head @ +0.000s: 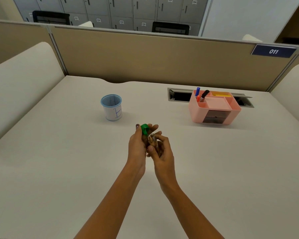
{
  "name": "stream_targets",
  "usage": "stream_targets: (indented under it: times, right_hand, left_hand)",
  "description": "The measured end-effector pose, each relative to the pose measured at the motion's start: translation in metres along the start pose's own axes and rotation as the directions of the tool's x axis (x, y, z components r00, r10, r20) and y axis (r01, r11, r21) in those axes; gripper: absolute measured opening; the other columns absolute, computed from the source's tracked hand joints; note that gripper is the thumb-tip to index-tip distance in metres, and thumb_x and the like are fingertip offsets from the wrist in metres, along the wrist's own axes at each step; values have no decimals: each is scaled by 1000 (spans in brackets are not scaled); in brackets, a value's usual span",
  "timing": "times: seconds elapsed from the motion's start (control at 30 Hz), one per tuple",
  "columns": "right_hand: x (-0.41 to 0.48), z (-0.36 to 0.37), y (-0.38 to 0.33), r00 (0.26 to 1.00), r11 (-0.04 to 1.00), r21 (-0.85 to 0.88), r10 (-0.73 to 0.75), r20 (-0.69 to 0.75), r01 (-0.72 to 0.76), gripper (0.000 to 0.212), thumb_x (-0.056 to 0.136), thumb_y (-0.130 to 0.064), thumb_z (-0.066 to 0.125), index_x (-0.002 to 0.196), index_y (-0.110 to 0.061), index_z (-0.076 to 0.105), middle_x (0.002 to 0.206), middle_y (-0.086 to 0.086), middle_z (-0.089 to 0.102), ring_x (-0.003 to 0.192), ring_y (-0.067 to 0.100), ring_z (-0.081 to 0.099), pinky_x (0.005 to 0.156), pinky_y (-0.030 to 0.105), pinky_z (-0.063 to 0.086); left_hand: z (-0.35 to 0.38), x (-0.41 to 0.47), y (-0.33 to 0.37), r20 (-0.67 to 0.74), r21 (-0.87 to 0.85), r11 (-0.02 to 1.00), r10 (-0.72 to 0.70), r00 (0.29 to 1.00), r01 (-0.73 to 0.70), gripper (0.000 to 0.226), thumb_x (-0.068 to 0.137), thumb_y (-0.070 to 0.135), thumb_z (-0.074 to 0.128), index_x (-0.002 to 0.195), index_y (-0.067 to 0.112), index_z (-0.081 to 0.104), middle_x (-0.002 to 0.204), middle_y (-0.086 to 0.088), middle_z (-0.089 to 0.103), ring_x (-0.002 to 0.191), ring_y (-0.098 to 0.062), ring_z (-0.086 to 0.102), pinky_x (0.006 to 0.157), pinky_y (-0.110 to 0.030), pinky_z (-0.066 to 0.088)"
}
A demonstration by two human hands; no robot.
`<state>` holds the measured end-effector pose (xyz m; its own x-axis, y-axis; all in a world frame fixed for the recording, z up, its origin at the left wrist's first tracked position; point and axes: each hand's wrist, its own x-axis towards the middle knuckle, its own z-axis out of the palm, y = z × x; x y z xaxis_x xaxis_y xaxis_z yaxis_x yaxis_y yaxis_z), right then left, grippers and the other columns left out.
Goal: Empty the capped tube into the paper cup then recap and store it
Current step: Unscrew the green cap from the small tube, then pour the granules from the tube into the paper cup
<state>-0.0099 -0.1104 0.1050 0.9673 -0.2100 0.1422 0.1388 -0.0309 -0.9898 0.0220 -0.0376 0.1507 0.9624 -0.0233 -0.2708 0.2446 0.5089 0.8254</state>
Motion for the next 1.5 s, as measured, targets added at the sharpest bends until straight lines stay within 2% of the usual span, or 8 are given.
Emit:
stream_targets:
  times: [0.13,0.23,0.5,0.6,0.77,0.97,1.13,1.5]
  right_hand:
    - [-1,-2,2,999,1000,5,10,-34,-10,29,95,-15,58,110,-38,52,100,-12,67,94,11,67,81,21,58]
    - [0,-8,5,997,998,54,44,-71,-40,24,95,-15,57,117,-24,52,104,-2,69,94,12,68,82,23,58]
    - [3,-23,12,983,991,103,104,-150,-89,14,96,-18,57,106,-28,58,95,-12,72,86,10,69,79,24,58]
    - [3,-26,13,977,988,105,132,-170,-115,14,95,-21,58,101,-34,58,88,-8,71,75,7,70,69,13,53]
    - [2,-27,16,967,976,135,192,-168,-171,14,94,-22,61,105,-29,62,94,-3,72,76,7,70,71,15,55]
    - [9,-28,18,963,947,232,250,-101,-222,28,83,-18,73,110,-17,67,95,-6,76,82,13,70,72,14,55]
    - [25,-21,16,952,879,401,302,-49,-258,40,71,-25,77,106,-9,65,92,2,76,85,21,70,85,32,55]
    - [102,29,4,944,813,488,322,74,-316,29,94,-1,56,123,0,59,124,15,65,97,14,69,97,29,50]
  left_hand:
    - [-3,-1,-2,-37,17,997,81,996,-80,42,101,36,28,93,19,65,103,-2,74,103,-22,67,100,-42,46]
    - [-10,3,-13,-103,245,958,181,978,-151,35,100,35,32,105,18,63,116,-2,66,112,-19,60,102,-34,41]
    - [-56,-1,-73,-33,831,526,369,929,-179,23,85,19,66,107,14,62,112,-4,62,104,-18,56,92,-27,44]
    - [-64,1,-86,31,907,387,338,941,-169,27,80,20,71,104,12,61,109,-6,61,98,-19,54,90,-27,44]
    - [-71,4,-97,113,941,264,340,933,-210,31,78,24,73,103,12,59,111,-5,59,96,-16,50,90,-26,46]
    - [-76,7,-101,131,924,296,350,927,-242,44,75,36,74,111,18,55,114,4,56,102,-13,52,83,-22,44]
    - [-81,17,-89,72,877,400,442,894,-268,48,78,48,67,117,24,51,117,13,52,105,-1,45,85,-18,35]
    - [-108,104,-23,-206,808,548,606,769,-215,51,80,35,69,124,17,49,125,-3,53,115,-16,51,94,-23,37]
